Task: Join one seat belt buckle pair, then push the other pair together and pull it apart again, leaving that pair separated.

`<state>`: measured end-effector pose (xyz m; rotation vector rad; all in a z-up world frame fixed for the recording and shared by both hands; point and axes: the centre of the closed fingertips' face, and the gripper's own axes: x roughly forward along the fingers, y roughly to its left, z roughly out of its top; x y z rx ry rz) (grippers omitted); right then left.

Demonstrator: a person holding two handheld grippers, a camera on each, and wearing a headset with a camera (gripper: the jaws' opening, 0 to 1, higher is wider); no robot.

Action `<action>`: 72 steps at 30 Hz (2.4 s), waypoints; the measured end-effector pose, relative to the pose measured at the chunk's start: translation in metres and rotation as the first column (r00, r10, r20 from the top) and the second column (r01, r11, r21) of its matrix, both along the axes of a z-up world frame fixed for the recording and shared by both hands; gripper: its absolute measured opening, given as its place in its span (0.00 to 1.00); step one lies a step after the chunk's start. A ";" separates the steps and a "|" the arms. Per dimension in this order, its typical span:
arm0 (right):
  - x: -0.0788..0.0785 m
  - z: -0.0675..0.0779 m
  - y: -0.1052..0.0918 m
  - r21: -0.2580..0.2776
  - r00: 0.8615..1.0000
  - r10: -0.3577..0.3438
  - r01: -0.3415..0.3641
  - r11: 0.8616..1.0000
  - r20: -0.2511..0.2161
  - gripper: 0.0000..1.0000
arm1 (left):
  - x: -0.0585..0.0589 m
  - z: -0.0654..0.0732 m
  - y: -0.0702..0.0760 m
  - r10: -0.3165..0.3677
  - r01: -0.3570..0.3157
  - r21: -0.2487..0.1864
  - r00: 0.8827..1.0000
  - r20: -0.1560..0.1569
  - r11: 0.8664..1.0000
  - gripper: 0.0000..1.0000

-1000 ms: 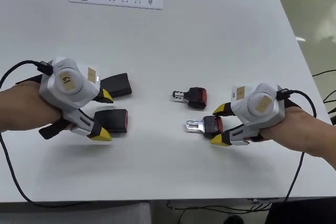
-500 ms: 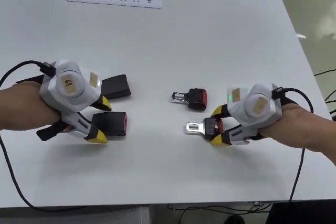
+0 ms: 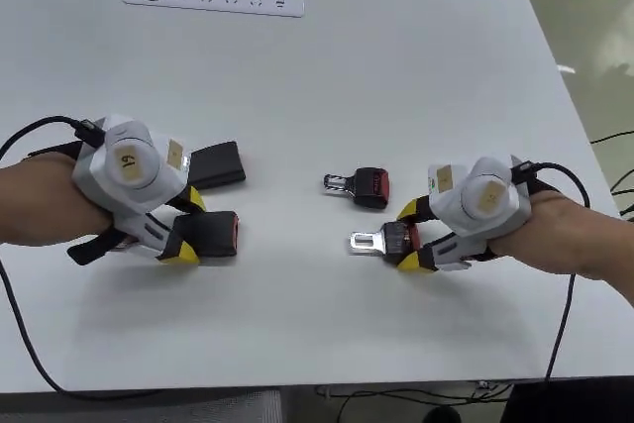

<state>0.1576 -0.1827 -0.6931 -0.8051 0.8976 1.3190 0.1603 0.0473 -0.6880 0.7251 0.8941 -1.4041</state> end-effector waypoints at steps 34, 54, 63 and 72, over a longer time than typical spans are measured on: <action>0.001 0.001 0.031 0.014 1.000 -0.006 0.006 1.000 0.017 0.33 | 0.002 -0.003 0.002 -0.025 0.023 0.047 0.999 0.040 0.999 0.34; 0.012 0.000 0.104 0.092 1.000 0.009 -0.011 0.996 0.021 0.33 | 0.002 -0.003 0.001 -0.019 0.017 0.041 0.999 0.039 0.999 0.34; 0.010 0.002 0.135 0.104 0.999 0.049 -0.051 0.993 0.024 0.33 | 0.002 -0.003 0.002 -0.018 0.016 0.044 0.999 0.038 0.999 0.34; 0.007 0.001 0.147 0.104 0.997 0.067 -0.069 0.992 0.025 0.33 | 0.003 -0.004 0.003 -0.018 0.016 0.047 0.999 0.037 0.999 0.34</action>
